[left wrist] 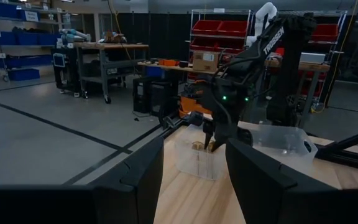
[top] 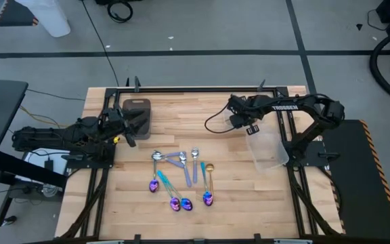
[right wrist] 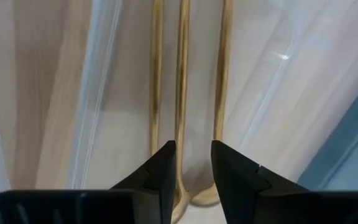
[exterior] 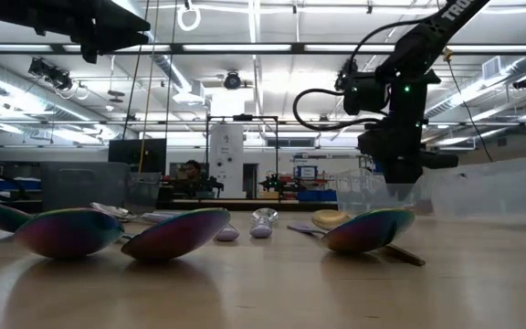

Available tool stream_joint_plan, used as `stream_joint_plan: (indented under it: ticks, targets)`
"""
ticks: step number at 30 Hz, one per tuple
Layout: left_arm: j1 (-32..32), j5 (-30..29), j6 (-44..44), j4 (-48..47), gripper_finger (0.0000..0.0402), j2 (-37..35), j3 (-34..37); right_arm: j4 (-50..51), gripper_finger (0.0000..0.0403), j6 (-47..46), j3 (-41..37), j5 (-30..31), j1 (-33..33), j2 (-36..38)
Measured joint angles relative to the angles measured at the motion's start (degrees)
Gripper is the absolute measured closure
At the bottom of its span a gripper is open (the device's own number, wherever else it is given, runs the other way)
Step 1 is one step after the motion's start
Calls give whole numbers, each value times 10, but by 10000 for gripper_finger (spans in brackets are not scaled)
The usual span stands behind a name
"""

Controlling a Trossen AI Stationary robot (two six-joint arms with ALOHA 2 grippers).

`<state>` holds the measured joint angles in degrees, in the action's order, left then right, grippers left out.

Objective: Sort silverware by color (type)
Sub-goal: Put the purple spoon into the bottom transparent bin

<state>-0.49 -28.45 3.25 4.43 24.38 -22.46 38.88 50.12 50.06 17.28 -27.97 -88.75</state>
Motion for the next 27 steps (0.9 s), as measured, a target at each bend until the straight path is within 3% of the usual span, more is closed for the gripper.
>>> stream_joint_plan:
  ticks: [11, 20, 27]
  targets:
    - [0, 0, 0, 0, 219, 0, 0, 132, 293, -100, 101, -3, 24, 0]
    - [0, 0, 2, 0, 219, 0, 0, 191, 293, -359, 245, 41, 54, 0]
    - [0, 0, 5, 0, 219, 0, 0, 238, 293, -455, 373, 24, 77, 0]
